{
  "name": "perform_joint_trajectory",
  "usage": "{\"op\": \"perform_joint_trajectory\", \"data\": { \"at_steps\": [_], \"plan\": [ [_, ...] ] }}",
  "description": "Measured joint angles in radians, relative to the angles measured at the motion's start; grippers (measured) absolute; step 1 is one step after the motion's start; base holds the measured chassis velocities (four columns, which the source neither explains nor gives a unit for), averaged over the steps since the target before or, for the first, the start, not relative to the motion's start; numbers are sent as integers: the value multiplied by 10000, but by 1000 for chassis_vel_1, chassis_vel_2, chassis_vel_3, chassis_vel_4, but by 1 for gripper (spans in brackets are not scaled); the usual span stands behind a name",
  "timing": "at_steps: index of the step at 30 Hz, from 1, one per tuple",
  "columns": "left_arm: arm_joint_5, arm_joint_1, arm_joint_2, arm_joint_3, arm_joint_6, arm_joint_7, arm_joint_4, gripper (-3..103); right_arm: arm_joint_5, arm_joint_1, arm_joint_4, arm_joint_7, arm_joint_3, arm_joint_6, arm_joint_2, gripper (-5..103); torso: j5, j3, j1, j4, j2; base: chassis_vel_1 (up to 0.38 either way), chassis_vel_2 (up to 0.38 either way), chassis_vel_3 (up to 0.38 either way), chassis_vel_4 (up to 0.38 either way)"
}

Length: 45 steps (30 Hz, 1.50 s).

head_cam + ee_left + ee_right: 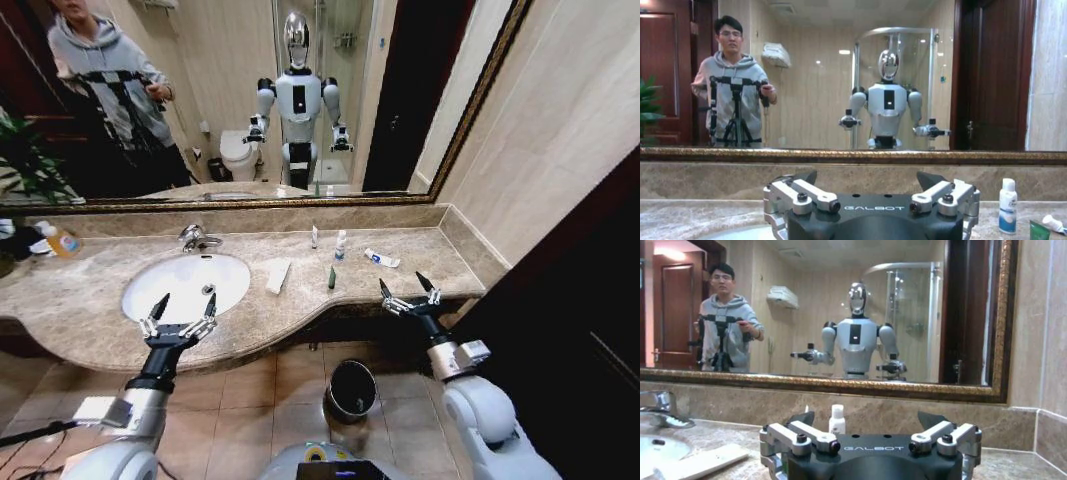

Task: Pick up the trash from the sink and place it in the trash bin.

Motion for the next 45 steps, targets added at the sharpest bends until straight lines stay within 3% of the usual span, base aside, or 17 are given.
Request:
{"op": "perform_joint_trajectory", "data": {
  "at_steps": [7, 20, 29, 45],
  "plan": [
    [0, 0, 0, 0, 0, 0, 0, 100, -127, 106, -130, -66, -47, 160, -180, 100, 0, 0, 0, 1, 0, 0, 0, 0, 0],
    [0, 0, 0, 0, 0, 0, 0, 100, 260, 75, -151, -909, -203, -58, -304, 100, 0, 0, 0, 0, 0, 0, 0, 0, 0],
    [0, 0, 0, 0, 0, 0, 0, 100, 412, 1164, -1142, -628, -1314, -558, -732, 100, 1, 0, 0, 1, 0, 0, 0, 0, 0],
    [0, 0, 0, 0, 0, 0, 0, 100, 405, 3135, -3166, -530, -3320, -365, -1057, 100, 0, 1, 0, 0, 0, 0, 0, 0, 0]
  ]
}}
